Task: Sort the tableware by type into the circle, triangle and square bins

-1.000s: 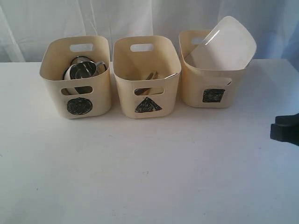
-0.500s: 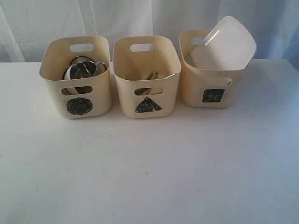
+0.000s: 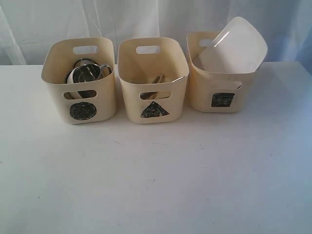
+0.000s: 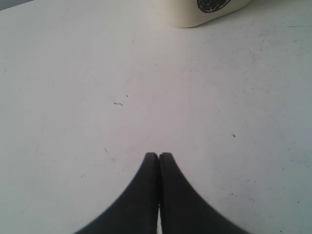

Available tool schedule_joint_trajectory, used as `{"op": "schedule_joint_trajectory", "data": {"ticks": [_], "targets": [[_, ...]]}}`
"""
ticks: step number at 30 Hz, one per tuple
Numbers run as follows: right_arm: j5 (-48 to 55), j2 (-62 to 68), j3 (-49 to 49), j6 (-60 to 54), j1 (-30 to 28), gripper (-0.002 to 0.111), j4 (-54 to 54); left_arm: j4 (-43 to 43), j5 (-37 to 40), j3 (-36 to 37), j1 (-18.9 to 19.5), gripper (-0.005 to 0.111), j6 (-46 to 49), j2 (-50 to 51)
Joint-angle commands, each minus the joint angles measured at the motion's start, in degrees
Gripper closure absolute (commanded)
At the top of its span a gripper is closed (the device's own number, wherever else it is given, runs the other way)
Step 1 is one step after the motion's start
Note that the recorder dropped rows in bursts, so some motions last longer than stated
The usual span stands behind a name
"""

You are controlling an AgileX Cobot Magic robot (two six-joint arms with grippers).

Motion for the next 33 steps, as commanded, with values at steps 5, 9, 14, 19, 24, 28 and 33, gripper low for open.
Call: {"op": "schedule_joint_trajectory", "data": {"ticks": [5, 9, 14, 19, 24, 28, 33], "targets": [[3.2, -0.6, 0.3, 4.4, 0.0, 0.108, -3.6, -0.1, 0.1, 0.3, 0.1, 0.107, -0.1, -0.3], [7.5, -0.6, 0.3, 12.0, 0.0, 0.108, -10.0, -0.1, 0.1, 0.3, 0.1, 0.107, -0.1, -0.3], [7.5, -0.6, 0.3, 11.8, 0.0, 0.108, -10.2, -0.1, 0.1, 0.3, 0.1, 0.107, -0.1, -0.3], [7.3, -0.6, 0.3, 11.3, 0.2, 0.108, -10.2, -0.1, 0.1, 0.3, 0.1, 0.107, -0.1, -0.3], [8.0, -2.2, 0.3, 11.3, 3.0, 0.108, -10.2, -0.1, 0.1, 0.3, 0.1, 0.107, -0.1, -0.3], [9.1, -4.2, 0.3, 11.4, 3.6, 0.108, -9.9, -0.1, 0.1, 0.3, 0.1, 0.107, -0.1, -0.3], [9.9, -4.9, 0.3, 11.7, 3.6, 0.108, -9.8, -0.1, 0.1, 0.3, 0.1, 0.107, -0.1, -0.3]]}}
